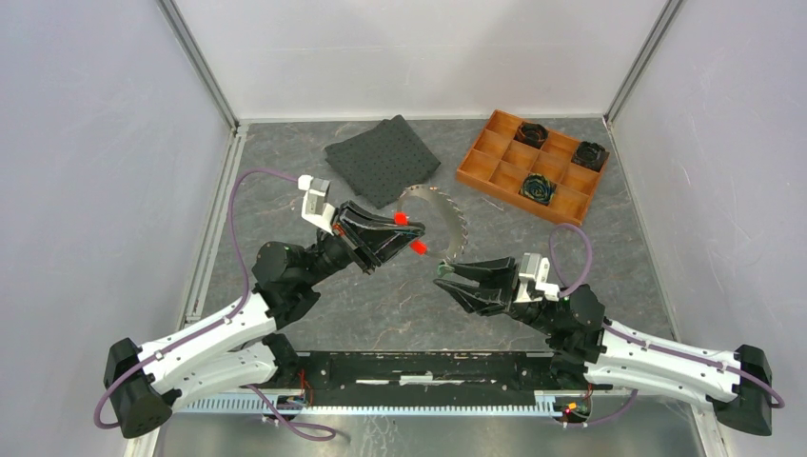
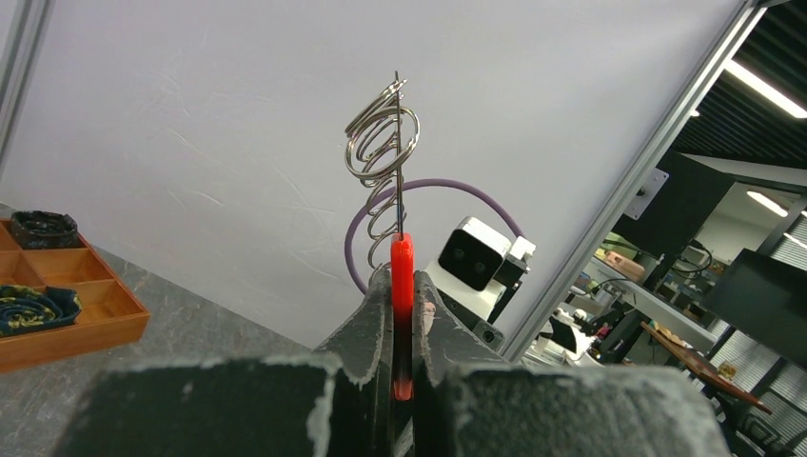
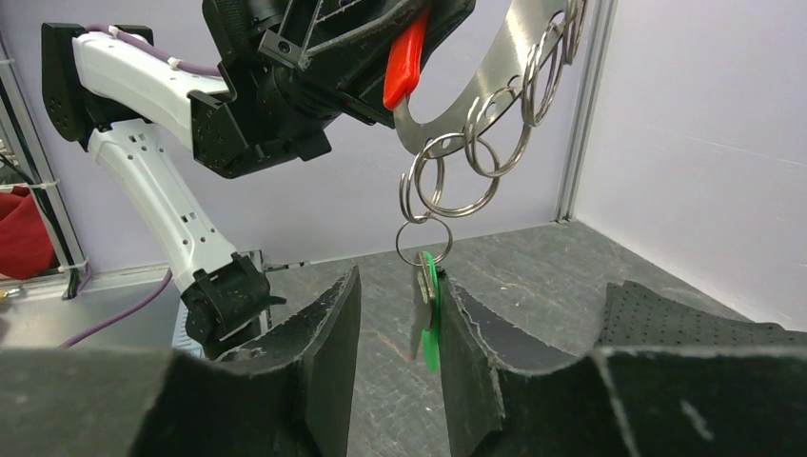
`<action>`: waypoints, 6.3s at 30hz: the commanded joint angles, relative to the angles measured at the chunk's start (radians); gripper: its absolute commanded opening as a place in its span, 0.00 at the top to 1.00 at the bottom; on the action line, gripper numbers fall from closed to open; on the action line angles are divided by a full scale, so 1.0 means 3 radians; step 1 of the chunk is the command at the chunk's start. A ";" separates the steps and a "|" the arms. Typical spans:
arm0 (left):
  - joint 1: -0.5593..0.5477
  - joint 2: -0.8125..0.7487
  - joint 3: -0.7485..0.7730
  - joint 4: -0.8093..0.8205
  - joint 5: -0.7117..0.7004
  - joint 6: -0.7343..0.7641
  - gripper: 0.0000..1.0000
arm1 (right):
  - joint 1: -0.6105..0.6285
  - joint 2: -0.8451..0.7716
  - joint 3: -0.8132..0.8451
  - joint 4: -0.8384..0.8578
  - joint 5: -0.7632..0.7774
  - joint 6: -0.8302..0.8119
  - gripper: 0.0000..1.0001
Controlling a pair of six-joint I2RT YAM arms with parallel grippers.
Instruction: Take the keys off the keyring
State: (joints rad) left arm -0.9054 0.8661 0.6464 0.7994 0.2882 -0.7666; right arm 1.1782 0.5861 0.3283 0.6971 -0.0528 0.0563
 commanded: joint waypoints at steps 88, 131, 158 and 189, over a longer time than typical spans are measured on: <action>-0.0021 -0.0205 -0.0839 -0.0057 -0.0739 0.0768 0.98 | 0.0014 0.0907 0.1800 -0.3134 0.0992 0.0288 0.97; -0.0024 -0.0099 -0.0622 -0.0342 -0.0751 0.0959 0.98 | 0.0017 0.0820 0.1686 -0.3208 0.1099 0.0319 0.99; -0.0081 -0.0118 -0.0648 -0.0343 -0.0684 0.1016 0.98 | 0.0013 0.0951 0.1785 -0.3362 0.1348 0.0459 0.99; -0.0010 -0.0084 -0.0803 -0.0516 -0.1263 0.0548 0.98 | 0.0011 0.0662 0.1636 -0.3404 0.1206 0.0379 0.99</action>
State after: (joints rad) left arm -0.9253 0.8089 0.4080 0.6456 -0.0448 -0.5632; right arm 1.1782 0.8154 0.8185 -0.3397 0.3134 0.1848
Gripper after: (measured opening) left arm 0.066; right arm 0.056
